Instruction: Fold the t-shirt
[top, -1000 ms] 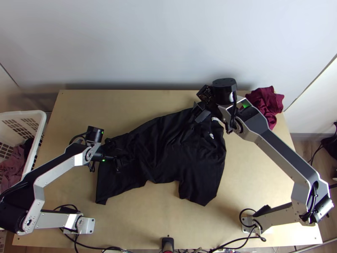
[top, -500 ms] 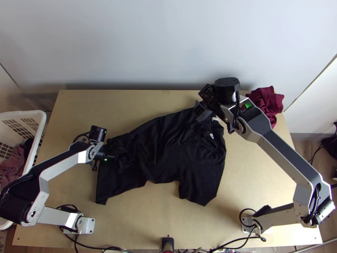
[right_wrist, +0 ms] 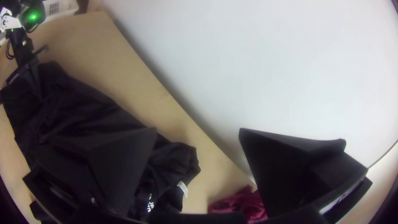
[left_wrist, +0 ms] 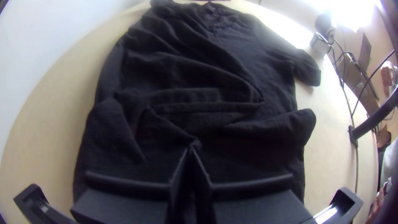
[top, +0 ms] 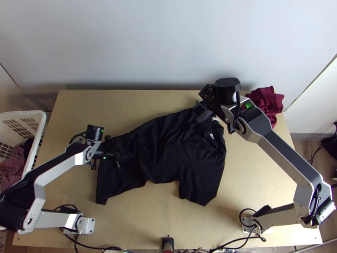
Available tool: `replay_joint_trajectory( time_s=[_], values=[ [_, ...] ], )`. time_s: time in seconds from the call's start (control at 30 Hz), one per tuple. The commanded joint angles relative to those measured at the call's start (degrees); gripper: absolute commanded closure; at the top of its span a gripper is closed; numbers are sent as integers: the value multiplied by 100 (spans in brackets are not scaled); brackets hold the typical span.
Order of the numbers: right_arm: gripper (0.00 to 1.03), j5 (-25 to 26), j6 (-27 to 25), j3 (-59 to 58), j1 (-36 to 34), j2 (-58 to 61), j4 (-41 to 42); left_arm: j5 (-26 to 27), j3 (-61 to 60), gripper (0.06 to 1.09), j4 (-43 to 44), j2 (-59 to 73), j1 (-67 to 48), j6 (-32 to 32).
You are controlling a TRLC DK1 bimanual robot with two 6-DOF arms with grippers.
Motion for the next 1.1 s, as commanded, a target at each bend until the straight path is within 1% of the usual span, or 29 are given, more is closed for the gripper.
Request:
replay_joint_trajectory(
  time_s=[0.0,0.13,0.23,0.3,0.37,0.43,0.53,0.6,0.67,0.73,0.83,0.9,0.97,1.07],
  values=[
    [11,0,63,-67,7,17,44,31,-41,100,47,-541,158,-189],
    [11,0,107,-76,43,35,62,31,-59,100,56,-585,246,-251],
    [11,9,326,-181,95,17,62,31,-24,100,73,-752,351,-312],
    [11,9,546,-506,104,17,62,22,-6,100,82,-796,386,-321],
    [10,27,660,-1025,43,105,141,22,3,100,108,-787,395,-312],
    [10,27,845,-1297,-212,281,431,13,20,100,179,-760,413,-338],
    [10,18,1056,-1262,-704,632,888,13,38,100,214,-760,430,-409],
    [10,0,1205,-1166,-977,958,923,13,55,100,214,-778,421,-470],
    [10,9,1214,-1253,-1100,1151,932,-4,82,100,214,-822,421,-523],
    [10,9,1241,-1376,-1100,1195,993,-22,134,100,214,-857,439,-567],
    [10,9,1434,-1596,-942,1081,1081,-57,240,100,196,-963,483,-725],
    [10,9,1531,-1842,-828,940,1292,-66,249,100,205,-1077,501,-787],
    [10,9,1610,-2080,-810,879,1494,-189,266,100,205,-1165,492,-831],
    [10,9,1671,-2334,-836,826,1749,-233,301,100,196,-1314,509,-839]
  ],
)
